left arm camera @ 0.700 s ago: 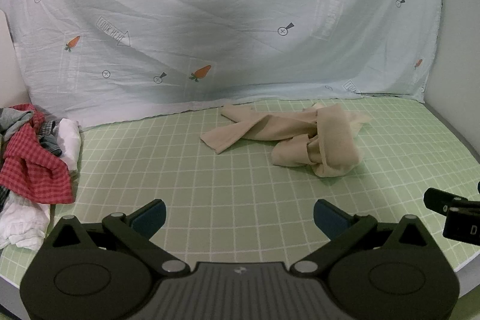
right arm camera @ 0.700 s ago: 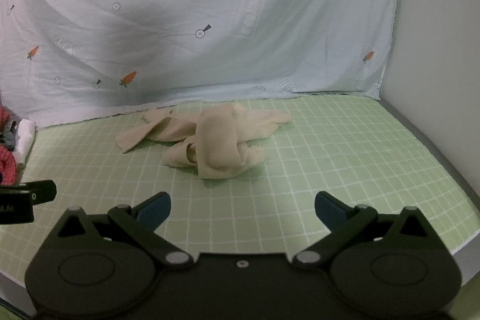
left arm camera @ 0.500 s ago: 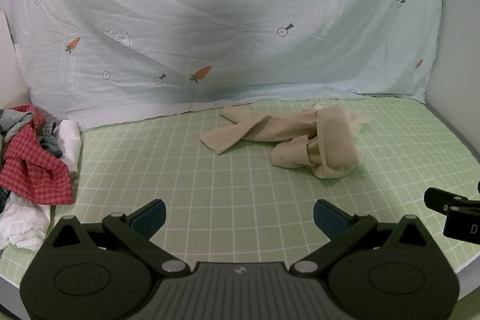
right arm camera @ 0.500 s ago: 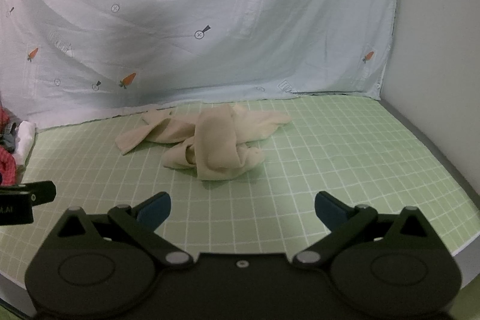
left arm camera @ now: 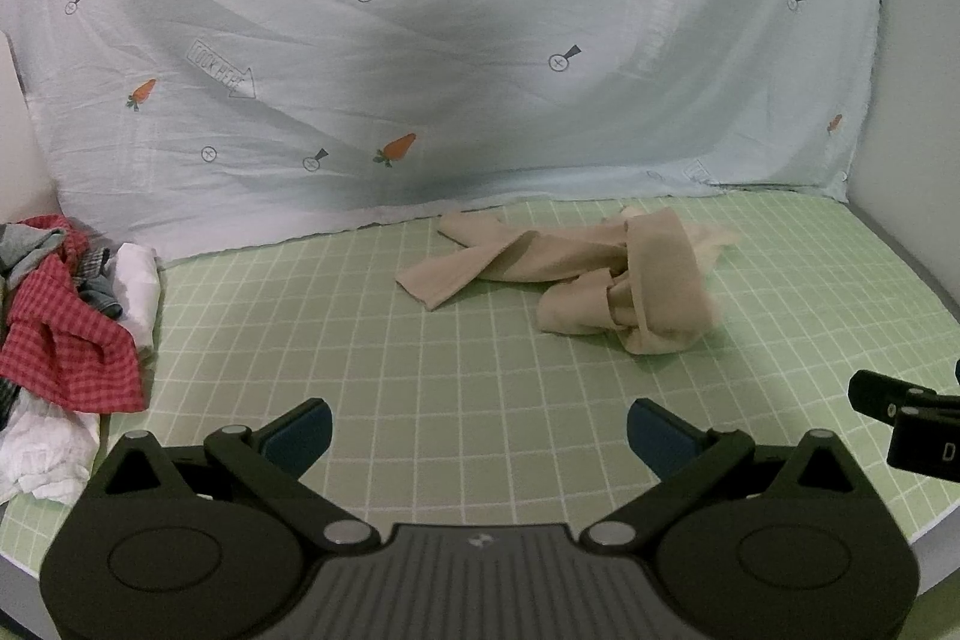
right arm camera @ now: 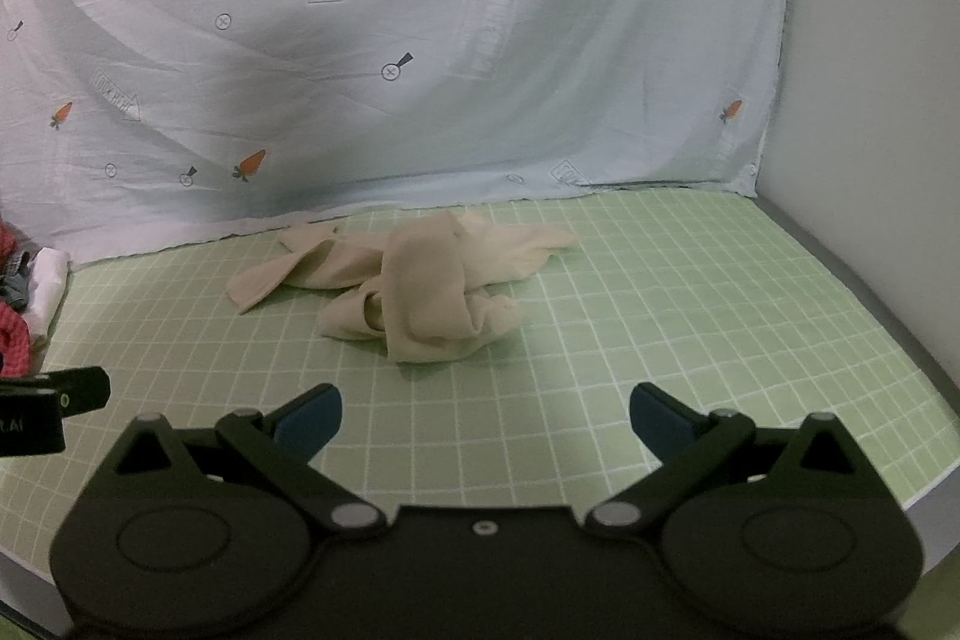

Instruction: Fold clothes

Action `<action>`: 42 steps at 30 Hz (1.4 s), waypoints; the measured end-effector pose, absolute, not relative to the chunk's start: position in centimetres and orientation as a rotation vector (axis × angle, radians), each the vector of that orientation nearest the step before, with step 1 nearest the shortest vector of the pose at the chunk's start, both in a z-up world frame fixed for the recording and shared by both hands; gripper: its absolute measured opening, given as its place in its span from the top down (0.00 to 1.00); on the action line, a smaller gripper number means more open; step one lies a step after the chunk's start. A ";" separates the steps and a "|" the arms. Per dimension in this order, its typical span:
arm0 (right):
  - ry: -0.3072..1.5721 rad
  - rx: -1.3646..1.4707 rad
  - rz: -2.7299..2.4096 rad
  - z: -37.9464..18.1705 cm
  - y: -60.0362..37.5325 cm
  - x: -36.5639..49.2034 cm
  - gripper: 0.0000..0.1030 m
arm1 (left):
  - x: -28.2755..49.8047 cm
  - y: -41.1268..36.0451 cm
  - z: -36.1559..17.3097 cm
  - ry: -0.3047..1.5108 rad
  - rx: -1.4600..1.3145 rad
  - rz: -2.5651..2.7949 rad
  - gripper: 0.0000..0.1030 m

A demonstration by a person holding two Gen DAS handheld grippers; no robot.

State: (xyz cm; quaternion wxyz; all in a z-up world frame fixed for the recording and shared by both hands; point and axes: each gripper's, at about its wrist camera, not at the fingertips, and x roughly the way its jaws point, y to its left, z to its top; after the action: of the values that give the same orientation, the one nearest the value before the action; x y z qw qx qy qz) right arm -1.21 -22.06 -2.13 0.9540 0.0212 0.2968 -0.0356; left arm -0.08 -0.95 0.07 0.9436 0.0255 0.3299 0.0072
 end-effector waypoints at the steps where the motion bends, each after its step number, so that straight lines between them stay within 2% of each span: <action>1: 0.602 0.043 -0.072 -2.2 -22.1 -1.2 0.00 | -0.1 -1.0 0.1 0.672 0.052 0.015 0.00; 42: 0.592 0.033 -0.107 -2.8 -22.3 -1.2 0.00 | 1.1 -0.4 -0.7 0.704 0.040 0.002 0.00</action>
State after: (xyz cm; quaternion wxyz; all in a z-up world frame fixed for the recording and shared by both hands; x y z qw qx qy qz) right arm -1.23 -22.27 -2.77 0.9549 0.0165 0.2917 -0.0529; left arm 1.06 -0.45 -0.71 0.9386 0.0198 0.3445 0.0009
